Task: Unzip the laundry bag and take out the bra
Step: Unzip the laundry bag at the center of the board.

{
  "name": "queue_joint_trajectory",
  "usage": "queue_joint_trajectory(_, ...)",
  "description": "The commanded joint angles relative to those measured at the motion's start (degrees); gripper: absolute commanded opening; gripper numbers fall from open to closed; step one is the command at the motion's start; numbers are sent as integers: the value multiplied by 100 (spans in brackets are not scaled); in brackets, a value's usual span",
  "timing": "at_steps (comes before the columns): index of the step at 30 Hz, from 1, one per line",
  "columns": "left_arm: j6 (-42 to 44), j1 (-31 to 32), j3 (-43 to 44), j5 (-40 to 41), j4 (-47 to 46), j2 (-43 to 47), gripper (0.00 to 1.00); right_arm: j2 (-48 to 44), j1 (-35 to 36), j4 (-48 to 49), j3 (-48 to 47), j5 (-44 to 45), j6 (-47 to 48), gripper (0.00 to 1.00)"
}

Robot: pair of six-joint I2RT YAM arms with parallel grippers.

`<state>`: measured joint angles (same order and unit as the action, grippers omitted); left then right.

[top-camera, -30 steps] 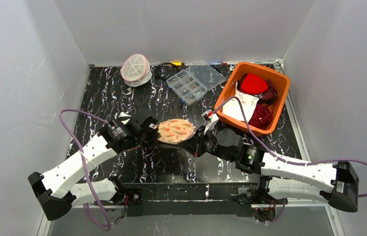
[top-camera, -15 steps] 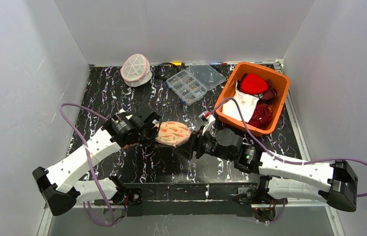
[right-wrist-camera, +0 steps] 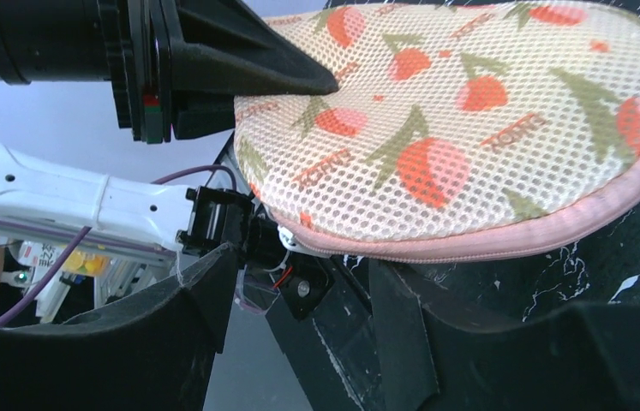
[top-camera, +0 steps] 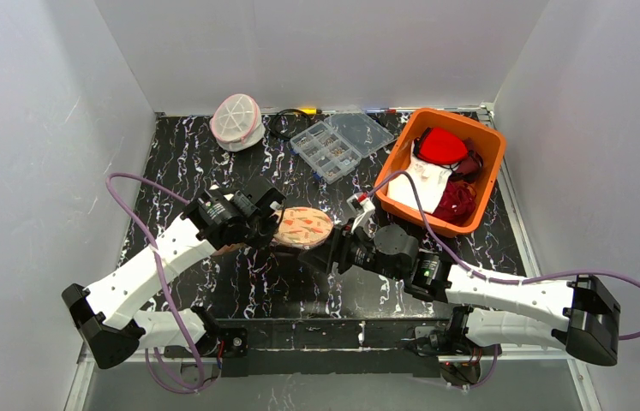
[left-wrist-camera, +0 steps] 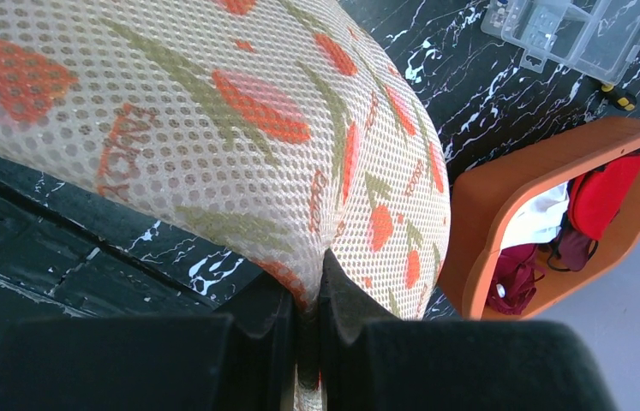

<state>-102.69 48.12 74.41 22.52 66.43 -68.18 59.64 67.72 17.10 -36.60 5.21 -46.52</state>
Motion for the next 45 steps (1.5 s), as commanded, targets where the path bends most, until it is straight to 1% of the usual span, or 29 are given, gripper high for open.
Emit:
queue_joint_trajectory(1,-66,9,142,349,225,109,0,-140,-8,388,47,411,94,66)
queue_joint_trajectory(3,-66,8,135,349,228,105,0,-91,-10,386,-5,349,128,64)
queue_joint_trajectory(5,-62,12,136,341,229,104,0,-30,-6,426,-27,298,127,61)
queue_joint_trajectory(13,-55,13,117,336,229,118,0,-18,-6,517,-2,270,100,41)
queue_joint_trajectory(23,-58,11,108,316,227,95,0,-9,-10,519,21,287,88,31)
queue_joint_trajectory(32,-57,14,89,323,228,107,0,-45,-10,451,39,319,95,18)
queue_joint_trajectory(35,-57,16,59,323,229,112,0,-81,-5,415,71,339,99,10)
queue_joint_trajectory(38,-58,17,21,338,221,131,0,-137,-13,382,99,361,100,5)
queue_joint_trajectory(41,-58,19,4,362,223,160,0,-180,-12,352,103,359,116,6)
queue_joint_trajectory(43,-53,18,11,382,230,165,0,-197,-10,342,116,347,98,17)
queue_joint_trajectory(45,-43,18,40,397,229,167,0,-207,-5,358,133,317,100,34)
